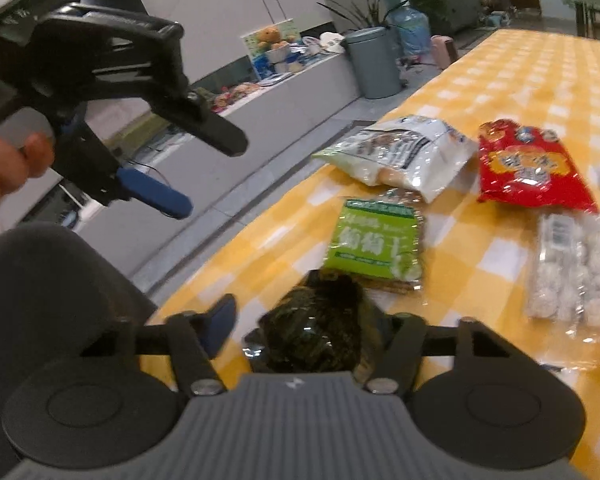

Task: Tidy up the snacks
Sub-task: 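Grasp the black wrapped snack bag with the right gripper, then grasp the green GREEN RAISIN pack with the left gripper, then carry the black bag and raisin pack over the box with both grippers, then open the right gripper to drop the black bag into the box, then lower the raisin pack into the box and open the left gripper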

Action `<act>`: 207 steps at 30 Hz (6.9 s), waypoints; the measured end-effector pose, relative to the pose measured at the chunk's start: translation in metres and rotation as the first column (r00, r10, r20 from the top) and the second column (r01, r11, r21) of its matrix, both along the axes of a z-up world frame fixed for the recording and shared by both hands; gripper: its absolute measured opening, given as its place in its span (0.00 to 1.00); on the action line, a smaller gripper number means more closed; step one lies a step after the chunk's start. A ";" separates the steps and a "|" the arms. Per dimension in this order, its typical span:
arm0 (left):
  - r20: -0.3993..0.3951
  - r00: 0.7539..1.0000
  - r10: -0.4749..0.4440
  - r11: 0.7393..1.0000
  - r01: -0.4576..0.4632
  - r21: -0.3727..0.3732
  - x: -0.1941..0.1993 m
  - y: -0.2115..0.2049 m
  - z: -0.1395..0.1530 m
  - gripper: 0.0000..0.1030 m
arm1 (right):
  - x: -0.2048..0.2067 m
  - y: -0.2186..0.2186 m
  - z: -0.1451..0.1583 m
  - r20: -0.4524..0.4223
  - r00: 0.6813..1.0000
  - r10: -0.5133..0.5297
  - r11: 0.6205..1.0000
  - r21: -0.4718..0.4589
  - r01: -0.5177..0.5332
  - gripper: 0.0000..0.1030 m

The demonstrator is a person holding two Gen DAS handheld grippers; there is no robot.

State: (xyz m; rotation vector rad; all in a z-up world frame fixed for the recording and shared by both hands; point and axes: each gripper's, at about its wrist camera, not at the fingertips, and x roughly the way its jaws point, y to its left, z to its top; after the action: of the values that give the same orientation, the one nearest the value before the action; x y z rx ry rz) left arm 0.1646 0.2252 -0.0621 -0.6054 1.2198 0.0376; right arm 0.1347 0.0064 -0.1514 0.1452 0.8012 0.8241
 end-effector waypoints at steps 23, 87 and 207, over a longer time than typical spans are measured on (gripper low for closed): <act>0.032 0.997 -0.076 0.996 0.077 -0.040 0.028 -0.056 -0.011 0.85 | -0.014 -0.040 0.013 0.044 0.985 -0.170 0.959 -0.222 0.175 0.44; 0.079 0.997 -0.016 0.986 0.003 0.166 0.007 -0.120 0.023 0.47 | -0.035 -0.076 0.071 0.080 0.918 -0.389 0.920 -0.020 0.392 0.38; 0.049 0.792 -0.609 0.766 0.571 0.295 0.055 -0.442 -0.034 0.47 | -0.041 -0.396 0.098 -0.276 0.542 -0.794 0.595 -0.170 0.785 0.82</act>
State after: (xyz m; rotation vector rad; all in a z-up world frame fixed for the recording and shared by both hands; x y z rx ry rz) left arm 0.2197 -0.2165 -0.0961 0.0380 1.1940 -0.3691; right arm 0.0939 -0.3899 -0.0539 0.5979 0.9349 -0.1062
